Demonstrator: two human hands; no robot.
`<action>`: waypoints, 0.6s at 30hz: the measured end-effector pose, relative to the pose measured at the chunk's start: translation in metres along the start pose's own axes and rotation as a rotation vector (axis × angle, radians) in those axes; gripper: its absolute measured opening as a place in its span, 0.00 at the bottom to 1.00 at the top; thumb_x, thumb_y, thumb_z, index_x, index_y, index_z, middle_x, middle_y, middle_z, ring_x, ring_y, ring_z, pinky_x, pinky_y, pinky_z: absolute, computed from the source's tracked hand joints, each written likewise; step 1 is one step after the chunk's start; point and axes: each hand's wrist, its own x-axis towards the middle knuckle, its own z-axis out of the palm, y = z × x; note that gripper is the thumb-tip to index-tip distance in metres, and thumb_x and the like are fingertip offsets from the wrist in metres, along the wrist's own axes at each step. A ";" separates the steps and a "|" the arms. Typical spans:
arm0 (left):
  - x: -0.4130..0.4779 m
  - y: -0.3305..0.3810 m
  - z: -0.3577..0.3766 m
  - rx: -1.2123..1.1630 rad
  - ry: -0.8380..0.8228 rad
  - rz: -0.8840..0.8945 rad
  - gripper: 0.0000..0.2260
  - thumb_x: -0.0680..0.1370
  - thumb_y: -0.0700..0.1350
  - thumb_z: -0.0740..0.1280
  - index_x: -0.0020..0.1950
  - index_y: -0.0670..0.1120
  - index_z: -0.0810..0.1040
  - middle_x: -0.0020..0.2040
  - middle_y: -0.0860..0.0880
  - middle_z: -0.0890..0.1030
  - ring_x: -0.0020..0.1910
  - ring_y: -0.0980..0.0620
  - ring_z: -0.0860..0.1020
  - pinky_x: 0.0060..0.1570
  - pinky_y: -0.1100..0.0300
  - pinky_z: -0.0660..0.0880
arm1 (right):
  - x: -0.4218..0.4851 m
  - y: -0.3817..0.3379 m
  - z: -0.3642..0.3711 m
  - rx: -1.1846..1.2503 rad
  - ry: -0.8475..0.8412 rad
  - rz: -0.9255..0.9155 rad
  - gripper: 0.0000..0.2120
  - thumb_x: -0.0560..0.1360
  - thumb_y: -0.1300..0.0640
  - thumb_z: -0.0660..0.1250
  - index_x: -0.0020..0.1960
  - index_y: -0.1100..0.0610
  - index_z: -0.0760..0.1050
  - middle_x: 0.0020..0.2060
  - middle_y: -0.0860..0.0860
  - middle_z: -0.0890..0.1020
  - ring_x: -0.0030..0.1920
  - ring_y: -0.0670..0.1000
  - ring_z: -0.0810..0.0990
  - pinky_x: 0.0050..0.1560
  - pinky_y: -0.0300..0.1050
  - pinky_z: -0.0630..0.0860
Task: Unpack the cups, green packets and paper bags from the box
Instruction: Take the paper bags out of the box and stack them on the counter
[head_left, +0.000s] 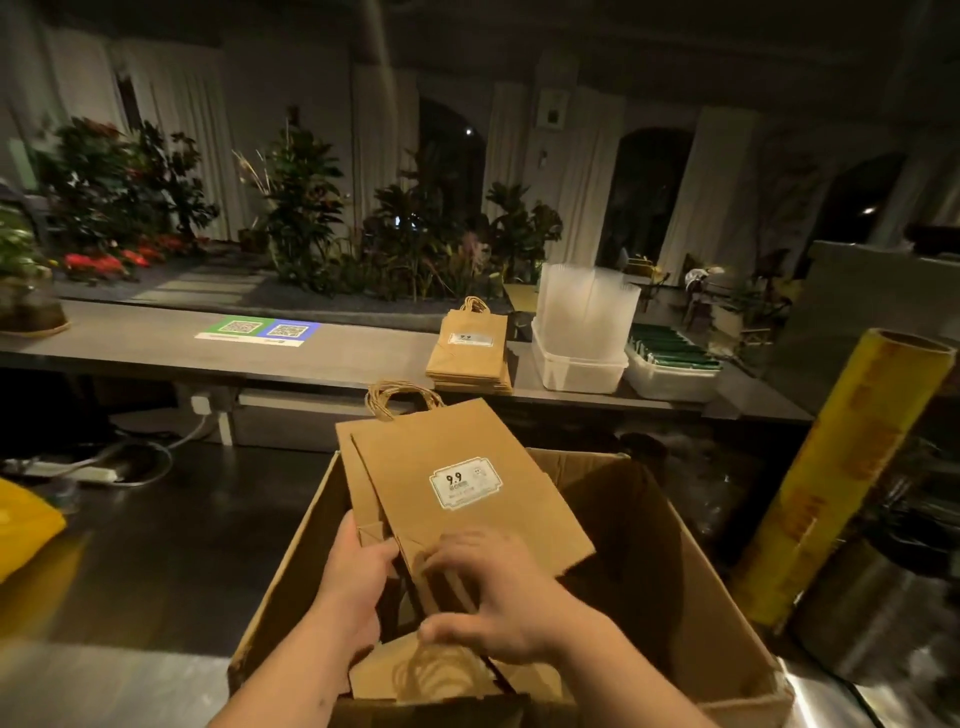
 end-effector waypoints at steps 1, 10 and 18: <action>-0.001 -0.001 -0.002 0.015 -0.014 -0.005 0.16 0.83 0.38 0.64 0.63 0.58 0.74 0.58 0.51 0.81 0.60 0.48 0.77 0.60 0.44 0.74 | 0.000 0.006 0.004 0.090 0.025 0.015 0.22 0.76 0.35 0.67 0.65 0.45 0.77 0.62 0.40 0.78 0.65 0.42 0.72 0.70 0.46 0.68; -0.001 -0.008 -0.009 0.058 -0.148 0.000 0.16 0.83 0.44 0.65 0.67 0.61 0.72 0.61 0.50 0.84 0.63 0.46 0.79 0.66 0.38 0.73 | 0.023 0.095 -0.004 0.805 0.362 0.655 0.27 0.77 0.49 0.73 0.72 0.56 0.70 0.59 0.51 0.81 0.58 0.53 0.81 0.63 0.55 0.79; 0.014 -0.009 -0.007 0.036 -0.191 -0.032 0.13 0.83 0.56 0.63 0.68 0.61 0.72 0.61 0.50 0.83 0.61 0.44 0.81 0.59 0.39 0.78 | 0.050 0.108 0.020 0.893 0.501 0.546 0.17 0.77 0.54 0.75 0.63 0.50 0.75 0.53 0.49 0.85 0.53 0.51 0.85 0.58 0.54 0.82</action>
